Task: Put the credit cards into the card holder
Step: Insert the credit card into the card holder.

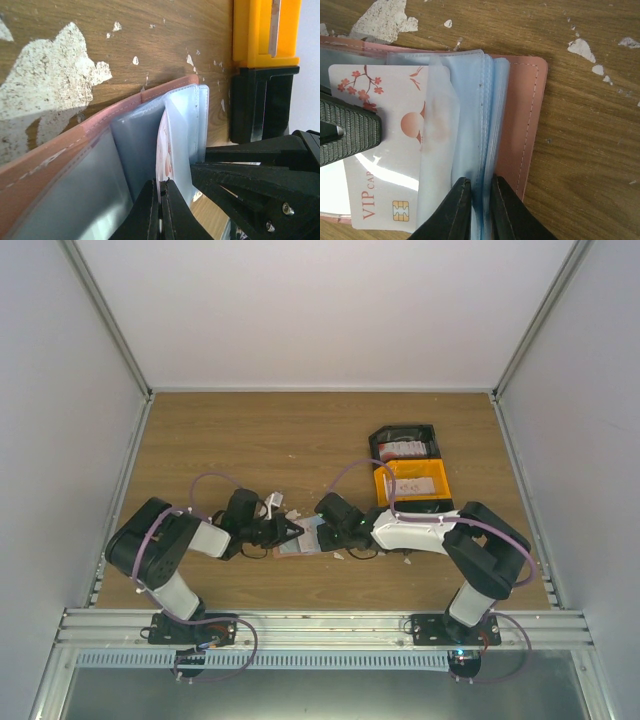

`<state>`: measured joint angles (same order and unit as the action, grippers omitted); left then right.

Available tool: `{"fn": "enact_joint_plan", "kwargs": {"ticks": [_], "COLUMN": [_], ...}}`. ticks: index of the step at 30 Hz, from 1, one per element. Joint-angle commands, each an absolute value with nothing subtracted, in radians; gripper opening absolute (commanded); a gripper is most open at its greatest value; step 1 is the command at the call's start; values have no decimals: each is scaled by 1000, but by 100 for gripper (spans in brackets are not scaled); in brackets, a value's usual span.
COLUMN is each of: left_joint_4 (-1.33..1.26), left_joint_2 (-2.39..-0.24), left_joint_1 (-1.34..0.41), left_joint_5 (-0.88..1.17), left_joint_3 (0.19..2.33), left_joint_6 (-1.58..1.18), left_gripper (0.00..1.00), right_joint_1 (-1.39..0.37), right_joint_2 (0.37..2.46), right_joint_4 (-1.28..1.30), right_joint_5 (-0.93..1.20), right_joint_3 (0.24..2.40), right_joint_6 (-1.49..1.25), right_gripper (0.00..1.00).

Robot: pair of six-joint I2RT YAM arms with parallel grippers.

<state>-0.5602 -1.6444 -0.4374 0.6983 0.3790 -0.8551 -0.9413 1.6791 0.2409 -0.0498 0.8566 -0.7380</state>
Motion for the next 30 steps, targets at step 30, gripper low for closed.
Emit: {"fn": "enact_joint_plan", "kwargs": {"ticks": [30], "left_joint_4": [-390], "left_joint_2": [-1607], "left_joint_1": [-518], "left_joint_5": [597], "left_joint_3": [422], "left_joint_6": [-764], "left_gripper": [32], "right_joint_1": [-937], "right_joint_2": [1536], "right_joint_4": [302], "right_joint_5": [-177], "right_joint_3": [817], "right_joint_6": [-799], "right_gripper": [41]}}
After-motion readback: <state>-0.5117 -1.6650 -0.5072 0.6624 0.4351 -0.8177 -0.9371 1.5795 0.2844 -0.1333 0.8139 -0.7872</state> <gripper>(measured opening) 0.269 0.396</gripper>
